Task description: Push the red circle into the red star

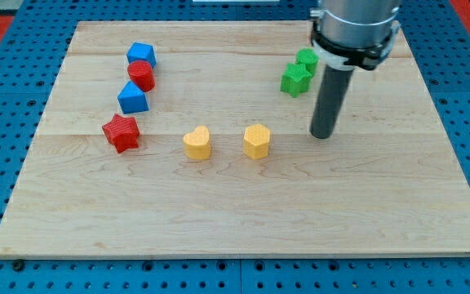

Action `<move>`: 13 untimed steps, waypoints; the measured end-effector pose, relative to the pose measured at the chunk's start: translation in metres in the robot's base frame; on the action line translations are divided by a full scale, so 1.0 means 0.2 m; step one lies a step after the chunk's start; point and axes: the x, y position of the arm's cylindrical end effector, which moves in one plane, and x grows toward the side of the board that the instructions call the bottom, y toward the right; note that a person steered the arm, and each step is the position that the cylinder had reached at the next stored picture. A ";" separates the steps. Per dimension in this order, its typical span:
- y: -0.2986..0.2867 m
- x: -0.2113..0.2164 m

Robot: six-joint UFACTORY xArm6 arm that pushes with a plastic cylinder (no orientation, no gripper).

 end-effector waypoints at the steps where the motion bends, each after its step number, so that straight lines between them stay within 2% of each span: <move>1: -0.08 0.06; 2: -0.11 0.13; 3: -0.44 0.08; 4: -0.54 0.02; 5: -0.50 -0.18; 6: -0.72 -0.37; 7: -0.98 -0.43; 9: -0.98 -0.39; 10: -0.94 -0.57; 12: -1.50 -0.57; 13: -1.55 -0.63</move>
